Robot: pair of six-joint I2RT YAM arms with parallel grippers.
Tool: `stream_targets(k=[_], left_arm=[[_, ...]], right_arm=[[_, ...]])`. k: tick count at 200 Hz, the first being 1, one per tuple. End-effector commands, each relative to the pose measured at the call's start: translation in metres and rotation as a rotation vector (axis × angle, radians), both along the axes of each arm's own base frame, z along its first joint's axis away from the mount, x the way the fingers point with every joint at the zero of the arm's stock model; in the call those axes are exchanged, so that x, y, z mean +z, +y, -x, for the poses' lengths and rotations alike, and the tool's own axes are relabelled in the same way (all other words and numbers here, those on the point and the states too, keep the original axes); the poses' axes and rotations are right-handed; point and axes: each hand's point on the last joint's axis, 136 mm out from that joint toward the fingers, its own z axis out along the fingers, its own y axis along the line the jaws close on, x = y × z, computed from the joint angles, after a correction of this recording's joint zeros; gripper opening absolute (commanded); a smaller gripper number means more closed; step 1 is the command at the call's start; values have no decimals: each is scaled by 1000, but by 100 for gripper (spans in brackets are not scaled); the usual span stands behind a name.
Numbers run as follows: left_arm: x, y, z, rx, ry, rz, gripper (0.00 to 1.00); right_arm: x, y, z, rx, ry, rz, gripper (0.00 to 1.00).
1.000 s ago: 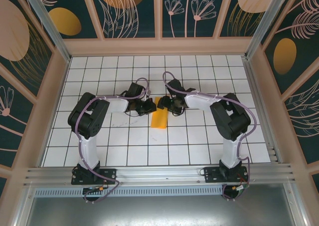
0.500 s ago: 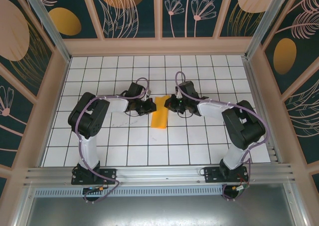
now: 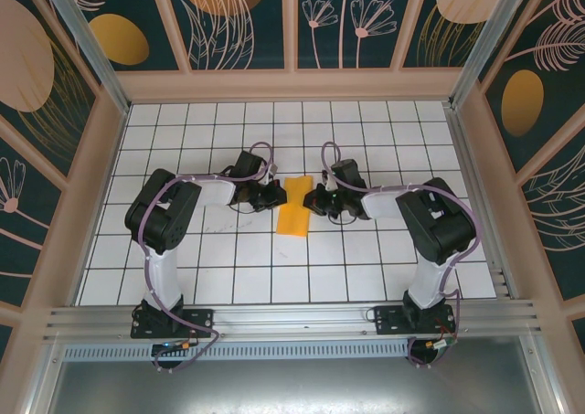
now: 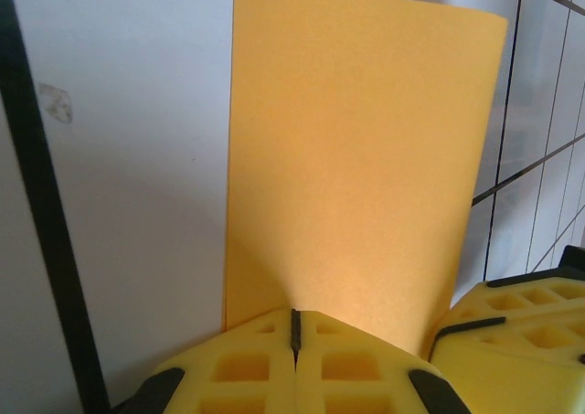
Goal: Fold a paper plane with a square sheet of paper (pick it up from the middle)
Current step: Fold the square sheet of paper in half at the center of the table.
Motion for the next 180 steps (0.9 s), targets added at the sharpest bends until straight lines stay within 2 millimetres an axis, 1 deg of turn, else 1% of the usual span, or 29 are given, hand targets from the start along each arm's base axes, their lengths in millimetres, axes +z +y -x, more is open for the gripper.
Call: stream_targets(k=[1,37,61,73,84,97,102,111,119,126,136,146,162,180], left_arm=[[-29,10,11,-3,60,-85,0],[-32,11,12,-3,63,-90,0],[-32,11,12,-2,65,-94,0],[-32,11,12,-4,64,-95,0],[-32,11,13,-4,63,-95,0],[-32,12,13,-4,64,-96,0],[-32,11,13,-6,64,-95,0],[-32,12,13,-5,65,-95,0],[-32,12,13,-6,63,-96,0],[-32,12,13,-6,63,-96,0],[-32,12,13,-6,64,-95,0],[-32,12,13,-6,64,-95,0],[-32,12,14,-6,64,-96,0],[-32,12,13,-7,64,-96,0]], right_arm=[[-16,-10,7,8,5,32,0],[-27,-24,15,-6,25,80,0],[-39,-31,19,-18,58,126,0],[-37,-31,20,-17,58,118,0],[-24,-26,16,-10,35,88,0],[-1,-18,10,4,-22,58,0],[10,-13,7,13,-51,39,0],[25,-5,7,34,-86,-1,0],[33,2,8,51,-98,-35,0],[34,6,10,59,-95,-53,0],[32,9,12,64,-85,-69,0],[26,9,13,58,-67,-69,0],[11,5,17,48,-33,-52,0],[-7,-3,25,34,-5,-15,0]])
